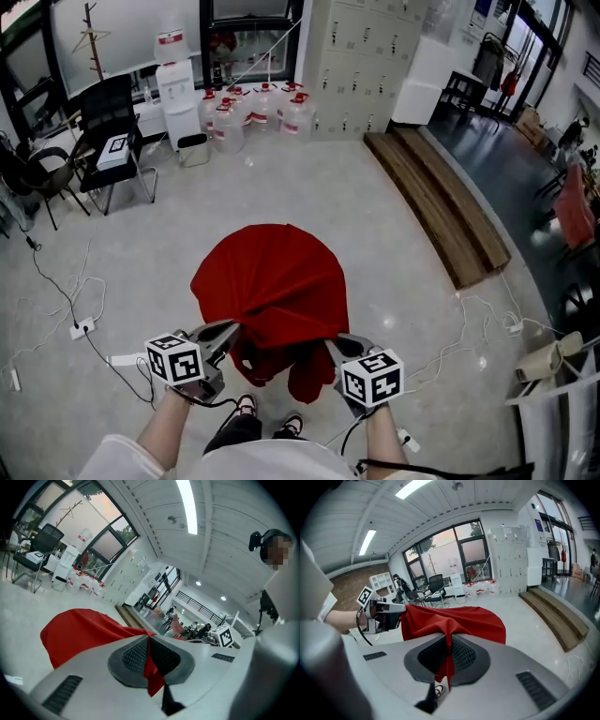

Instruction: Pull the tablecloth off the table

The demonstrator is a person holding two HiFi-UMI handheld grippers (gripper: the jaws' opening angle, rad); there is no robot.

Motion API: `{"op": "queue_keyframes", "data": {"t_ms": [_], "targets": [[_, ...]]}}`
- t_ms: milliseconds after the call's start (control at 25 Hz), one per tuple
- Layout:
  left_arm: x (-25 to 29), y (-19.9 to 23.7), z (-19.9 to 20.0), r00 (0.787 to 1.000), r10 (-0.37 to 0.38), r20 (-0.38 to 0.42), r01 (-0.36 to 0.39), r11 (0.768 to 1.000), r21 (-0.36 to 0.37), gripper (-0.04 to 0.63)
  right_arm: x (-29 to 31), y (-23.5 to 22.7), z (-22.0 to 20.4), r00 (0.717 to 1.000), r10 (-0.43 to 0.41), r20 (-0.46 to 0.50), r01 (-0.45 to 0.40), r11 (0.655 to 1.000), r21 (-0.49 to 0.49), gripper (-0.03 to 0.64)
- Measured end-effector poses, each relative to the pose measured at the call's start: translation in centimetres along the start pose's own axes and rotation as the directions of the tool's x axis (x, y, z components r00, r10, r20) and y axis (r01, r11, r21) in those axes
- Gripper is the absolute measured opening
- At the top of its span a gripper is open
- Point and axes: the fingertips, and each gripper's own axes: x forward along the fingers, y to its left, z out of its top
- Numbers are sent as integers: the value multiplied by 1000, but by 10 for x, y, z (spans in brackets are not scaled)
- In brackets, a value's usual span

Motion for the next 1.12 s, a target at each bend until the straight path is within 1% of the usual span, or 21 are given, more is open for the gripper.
{"op": "queue_keyframes", "data": {"t_ms": [80, 120, 280, 360, 480, 600, 640, 720, 840, 920, 1040, 1120], "targets": [[-6, -6, -3, 1000, 26, 11, -26, 999, 19, 21, 1, 1, -1, 1000, 13, -14, -14, 997, -76, 28], [-9, -9, -4, 999, 32, 22, -32, 999, 18, 21, 2, 2, 0, 1000, 25, -18, -27, 994, -103, 28], [-25, -21, -3, 995, 23, 96, -22, 1000, -16, 21, 10, 8, 6, 996, 90, -14, -91, 988, -127, 28], [-34, -20, 0, 992, 44, 117, -42, 999, -15, 21, 19, 11, 9, 993, 113, -27, -116, 980, -161, 28], [-44, -16, 4, 990, 78, 117, -79, 997, 3, 21, 35, 22, 13, 987, 146, -63, -157, 959, -235, 29], [-47, -14, 6, 988, 101, 118, -103, 995, 9, 21, 53, 32, 16, 982, 168, -90, -188, 930, -316, 32], [-47, -14, 7, 987, 104, 122, -106, 994, 5, 21, 59, 34, 16, 980, 171, -99, -194, 922, -335, 44], [-47, -14, 6, 986, 106, 130, -107, 994, -2, 21, 70, 34, 15, 978, 171, -119, -202, 914, -352, 123], [-47, -13, 6, 987, 102, 127, -103, 995, 0, 21, 84, 28, 12, 978, 150, -144, -193, 912, -361, 176], [-49, -11, 6, 988, 100, 113, -103, 995, 16, 21, 93, 23, 11, 979, 122, -162, -175, 910, -375, 198], [-54, -6, 7, 991, 98, 92, -102, 994, 37, 21, 104, 12, 11, 979, 86, -183, -154, 902, -403, 275], [-57, -2, 6, 993, 94, 76, -98, 994, 45, 21, 112, 8, 11, 976, 81, -201, -161, 890, -425, 309]]}}
